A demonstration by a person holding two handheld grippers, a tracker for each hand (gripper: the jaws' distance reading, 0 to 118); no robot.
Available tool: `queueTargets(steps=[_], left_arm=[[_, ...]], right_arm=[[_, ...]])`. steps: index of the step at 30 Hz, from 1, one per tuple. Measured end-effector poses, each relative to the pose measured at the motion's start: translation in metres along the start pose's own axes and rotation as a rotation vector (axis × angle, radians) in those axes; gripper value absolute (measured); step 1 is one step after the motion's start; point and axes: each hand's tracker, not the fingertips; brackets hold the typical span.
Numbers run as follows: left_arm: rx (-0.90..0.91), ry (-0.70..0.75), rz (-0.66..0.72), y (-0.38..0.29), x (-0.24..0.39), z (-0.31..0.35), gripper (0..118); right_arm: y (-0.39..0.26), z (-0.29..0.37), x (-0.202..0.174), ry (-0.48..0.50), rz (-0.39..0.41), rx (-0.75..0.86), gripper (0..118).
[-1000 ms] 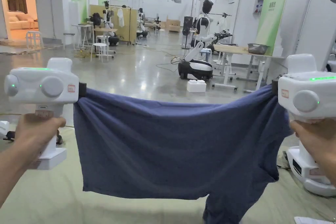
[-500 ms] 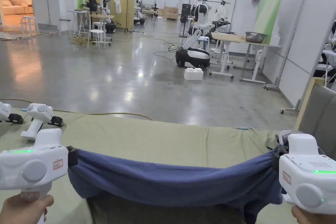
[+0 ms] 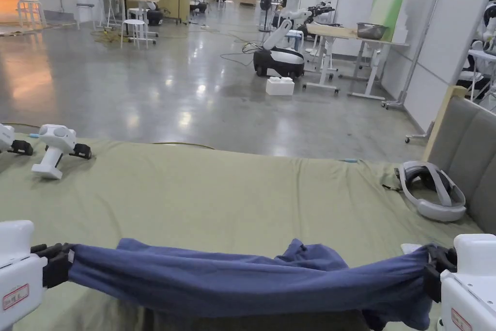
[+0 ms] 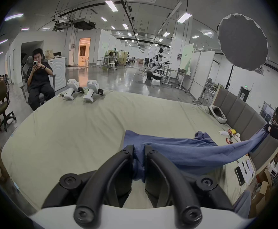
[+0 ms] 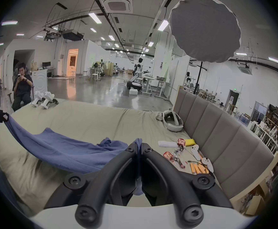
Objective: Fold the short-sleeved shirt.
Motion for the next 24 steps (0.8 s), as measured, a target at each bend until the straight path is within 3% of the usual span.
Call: queueTargets(steps=[5,14,22,24], left_arm=[[-0.097,0.009,-0.037,-0.047,-0.014,0.010,15],[-0.346,0.026,-0.016,-0.132,-0.022,-0.002,15],[-0.460,0.040,-0.053,-0.162,-0.020,-0.009,16],[-0.472,0.067,-0.074,-0.165,-0.018,-0.009,26]], right_arm=[[-0.038,0.022,-0.004,0.009,0.018,-0.053,5],[-0.132,0.006,-0.018,0.031,0.052,-0.349,5],[-0.195,-0.007,-0.022,0.059,0.084,-0.549,5],[-0.200,-0.009,-0.022,0.059,0.082,-0.571,6]])
